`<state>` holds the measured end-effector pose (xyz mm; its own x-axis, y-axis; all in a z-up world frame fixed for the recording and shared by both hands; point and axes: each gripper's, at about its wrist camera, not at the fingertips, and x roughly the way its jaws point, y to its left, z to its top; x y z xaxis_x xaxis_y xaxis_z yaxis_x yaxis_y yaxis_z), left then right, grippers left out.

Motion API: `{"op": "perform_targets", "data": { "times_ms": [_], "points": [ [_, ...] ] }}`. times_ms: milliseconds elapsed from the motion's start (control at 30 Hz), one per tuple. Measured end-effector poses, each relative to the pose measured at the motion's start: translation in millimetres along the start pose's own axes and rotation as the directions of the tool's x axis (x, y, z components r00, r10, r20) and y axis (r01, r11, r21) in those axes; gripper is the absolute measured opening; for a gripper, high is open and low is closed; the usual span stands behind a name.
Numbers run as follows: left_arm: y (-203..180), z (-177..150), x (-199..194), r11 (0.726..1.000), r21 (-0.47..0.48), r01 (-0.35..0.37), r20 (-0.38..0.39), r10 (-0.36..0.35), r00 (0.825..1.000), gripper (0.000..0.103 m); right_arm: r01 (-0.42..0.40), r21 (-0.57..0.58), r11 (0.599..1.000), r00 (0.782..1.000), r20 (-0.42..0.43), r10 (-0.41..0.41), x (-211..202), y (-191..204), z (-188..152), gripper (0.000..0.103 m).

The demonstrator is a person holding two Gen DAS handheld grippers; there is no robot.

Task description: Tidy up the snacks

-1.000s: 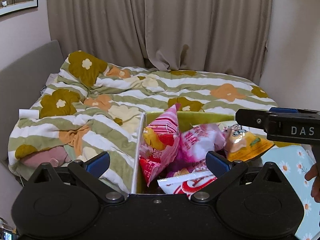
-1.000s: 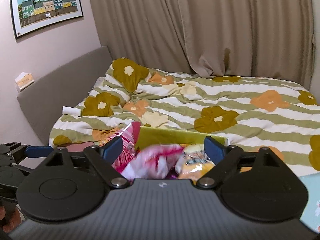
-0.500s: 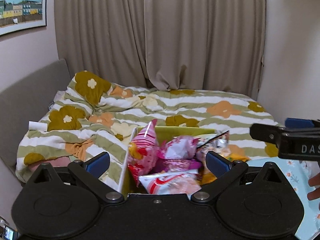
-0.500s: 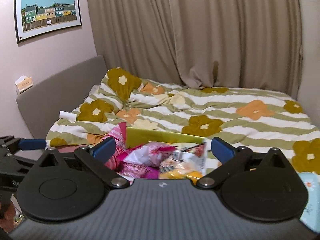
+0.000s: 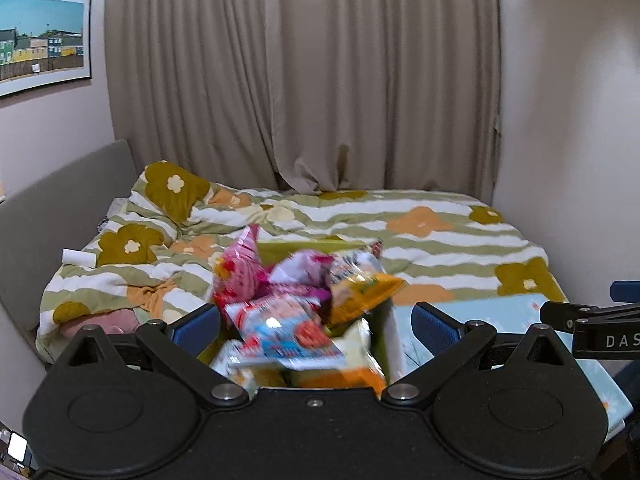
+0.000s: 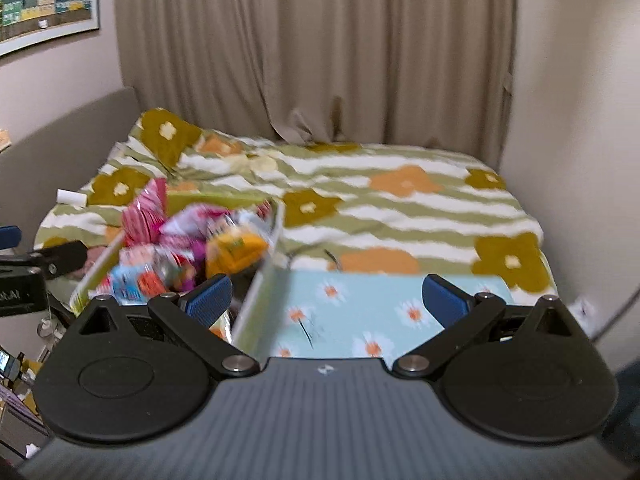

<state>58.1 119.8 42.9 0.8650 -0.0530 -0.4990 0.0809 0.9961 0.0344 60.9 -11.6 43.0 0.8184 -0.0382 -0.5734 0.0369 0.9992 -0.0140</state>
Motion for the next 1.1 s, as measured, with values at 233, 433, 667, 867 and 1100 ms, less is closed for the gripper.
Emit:
{"op": "perform_targets", "data": {
  "times_ms": [233,433,667,867,1100],
  "points": [
    [-21,-23,-12,0.999,0.039,0.022,-0.044,-0.021,0.999,0.103,0.04,0.031,0.999,0.998,-0.053,-0.039,-21,-23,-36,0.103],
    [-30,-34,-21,0.998,0.051,0.034,-0.052,-0.031,0.998,0.103,0.067,0.047,0.997,0.995,-0.075,-0.063,-34,-32,-53,0.103],
    [-37,-36,-25,0.997,0.061,0.036,-0.051,-0.033,0.998,0.103,0.087,0.056,0.995,0.994,-0.077,-0.083,-41,-37,-59,0.103],
    [-35,-37,-26,0.998,0.06,0.033,-0.054,-0.03,0.998,0.103,0.092,0.054,0.994,0.993,-0.078,-0.088,-43,-38,-62,0.103],
    [-35,-38,-27,0.998,0.061,0.034,-0.052,-0.03,0.998,0.103,0.092,0.056,0.994,0.993,-0.078,-0.088,-44,-39,-63,0.103]
  ]
}}
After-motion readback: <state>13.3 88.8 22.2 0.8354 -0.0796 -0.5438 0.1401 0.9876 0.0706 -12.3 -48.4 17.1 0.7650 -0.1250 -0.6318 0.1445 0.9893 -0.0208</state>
